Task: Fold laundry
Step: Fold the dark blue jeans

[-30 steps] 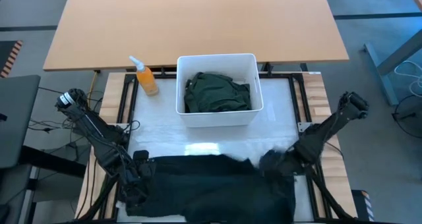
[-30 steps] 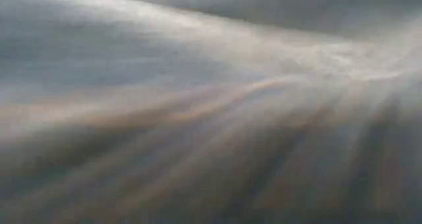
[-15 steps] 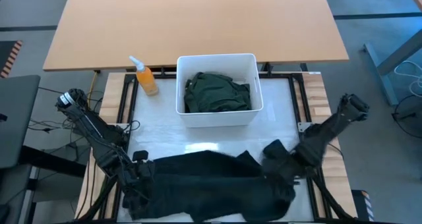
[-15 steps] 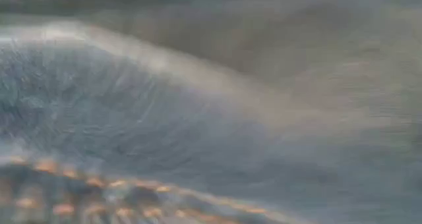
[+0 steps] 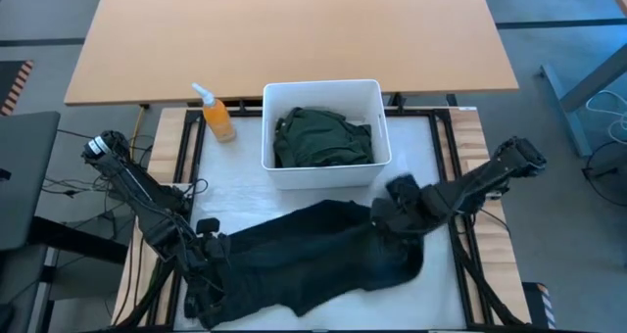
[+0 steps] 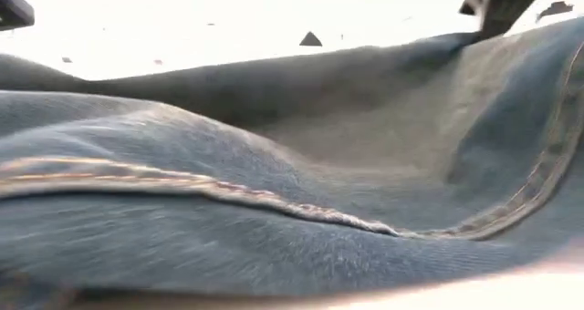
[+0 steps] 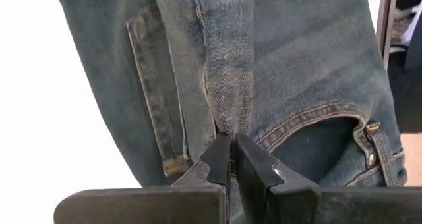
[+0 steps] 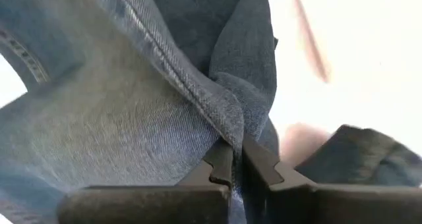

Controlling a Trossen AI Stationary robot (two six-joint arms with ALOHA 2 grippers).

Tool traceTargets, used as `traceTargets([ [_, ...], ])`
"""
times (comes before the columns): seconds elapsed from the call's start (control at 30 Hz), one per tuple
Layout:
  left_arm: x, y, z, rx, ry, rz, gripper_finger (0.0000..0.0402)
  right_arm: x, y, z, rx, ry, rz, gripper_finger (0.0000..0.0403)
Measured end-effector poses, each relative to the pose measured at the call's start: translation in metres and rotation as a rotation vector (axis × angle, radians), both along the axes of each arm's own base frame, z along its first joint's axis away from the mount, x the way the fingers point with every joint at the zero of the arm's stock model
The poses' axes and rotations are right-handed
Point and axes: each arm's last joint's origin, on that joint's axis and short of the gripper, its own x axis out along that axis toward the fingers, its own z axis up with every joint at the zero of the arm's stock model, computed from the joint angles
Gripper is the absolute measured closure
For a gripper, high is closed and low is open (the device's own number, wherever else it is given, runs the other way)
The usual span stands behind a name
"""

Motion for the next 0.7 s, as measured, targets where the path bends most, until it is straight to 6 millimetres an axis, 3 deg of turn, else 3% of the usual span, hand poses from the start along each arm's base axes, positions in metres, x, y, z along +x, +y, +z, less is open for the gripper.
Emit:
traceTargets([
  [0.4, -0.004, 0.007, -0.002, 0.068, 0.036, 0.03, 0.0401, 0.025, -0.064, 0.0, -0.282, -0.066, -0.198, 0.037],
  [0.7, -0.01, 0.019, -0.004, 0.23, 0.02, 0.191, 0.0398, 0.057, -0.086, -0.044, -0.344, 0.112, -0.256, 0.0362],
])
